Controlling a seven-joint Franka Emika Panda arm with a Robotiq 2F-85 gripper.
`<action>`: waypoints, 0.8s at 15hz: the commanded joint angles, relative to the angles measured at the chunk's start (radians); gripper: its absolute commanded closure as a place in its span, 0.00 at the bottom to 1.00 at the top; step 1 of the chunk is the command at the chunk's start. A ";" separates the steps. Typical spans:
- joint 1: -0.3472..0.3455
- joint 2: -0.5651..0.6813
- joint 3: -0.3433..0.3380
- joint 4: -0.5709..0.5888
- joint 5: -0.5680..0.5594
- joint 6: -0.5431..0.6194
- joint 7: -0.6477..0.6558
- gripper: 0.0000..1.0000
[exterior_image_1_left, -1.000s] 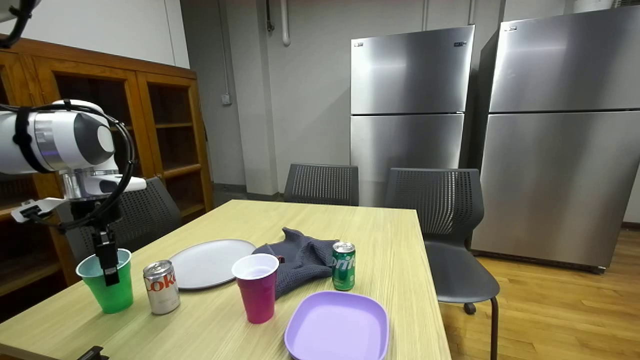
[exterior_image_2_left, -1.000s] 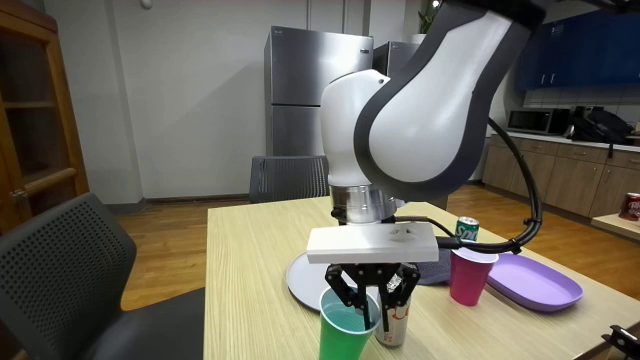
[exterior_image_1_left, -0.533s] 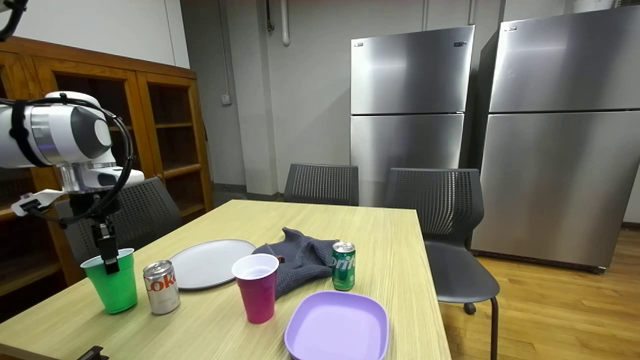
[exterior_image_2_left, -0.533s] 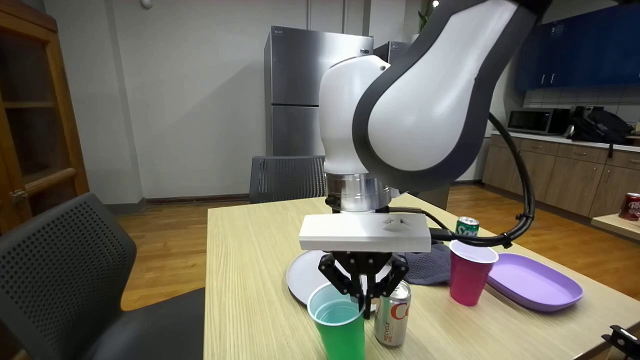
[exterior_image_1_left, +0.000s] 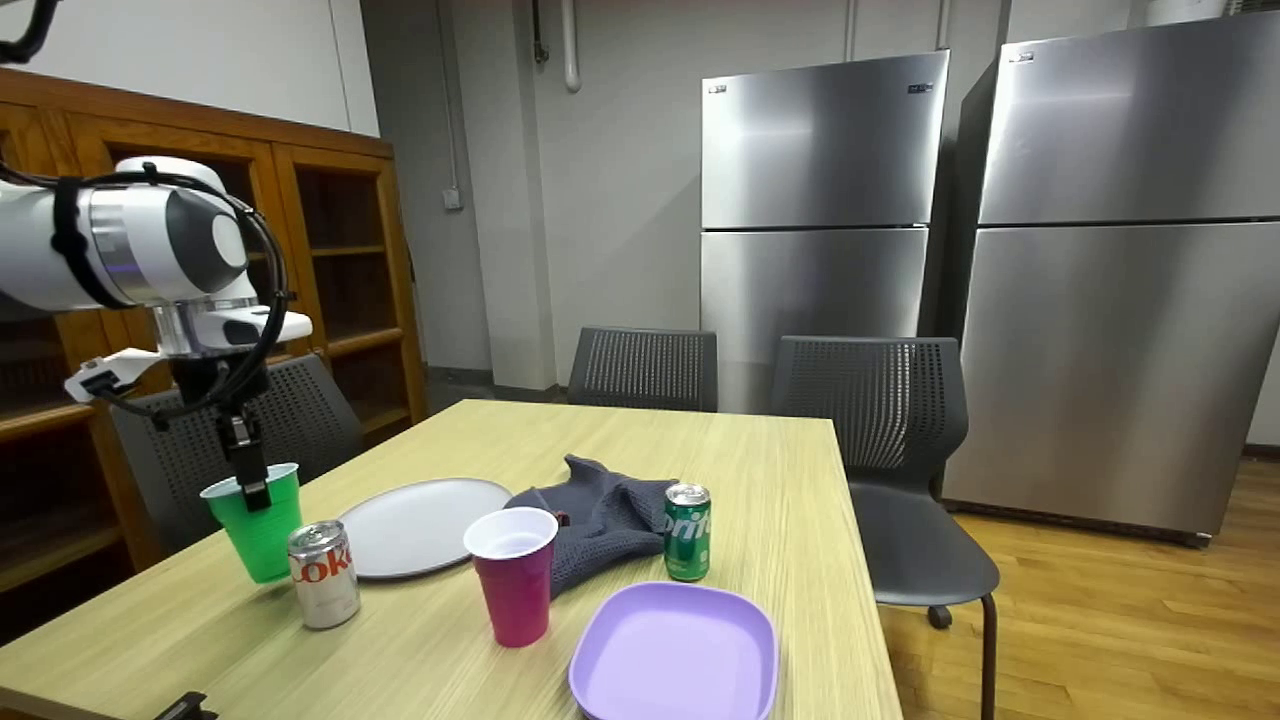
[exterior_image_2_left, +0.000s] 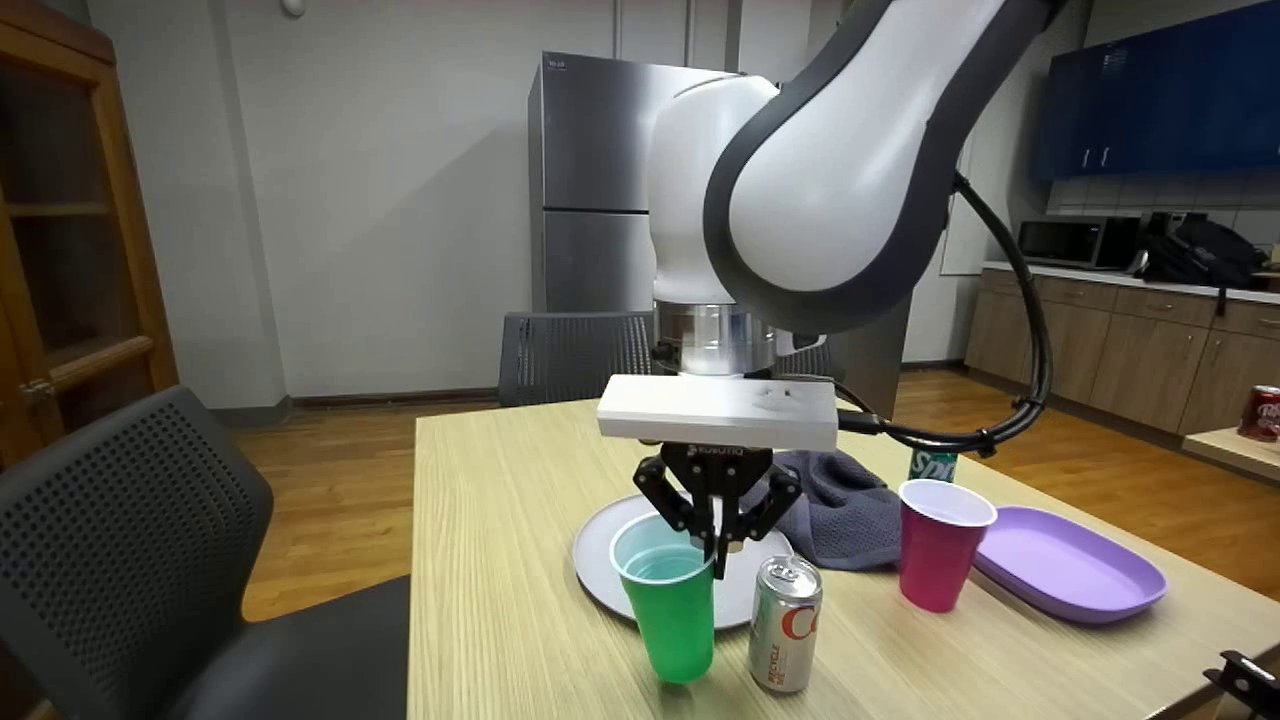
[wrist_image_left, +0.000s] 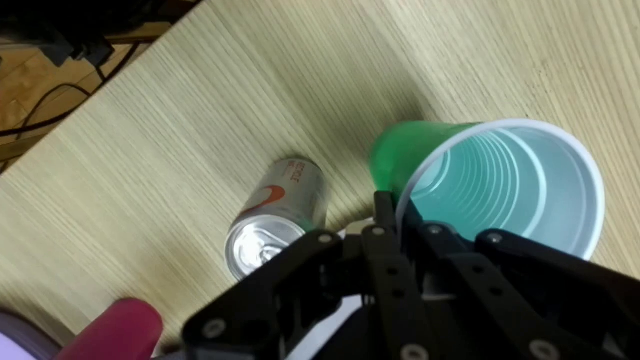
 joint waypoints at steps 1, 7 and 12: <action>-0.034 -0.001 -0.018 0.047 -0.017 0.032 -0.002 0.99; -0.078 0.070 -0.047 0.135 0.007 0.114 -0.046 0.99; -0.083 0.149 -0.062 0.190 0.036 0.201 -0.081 0.99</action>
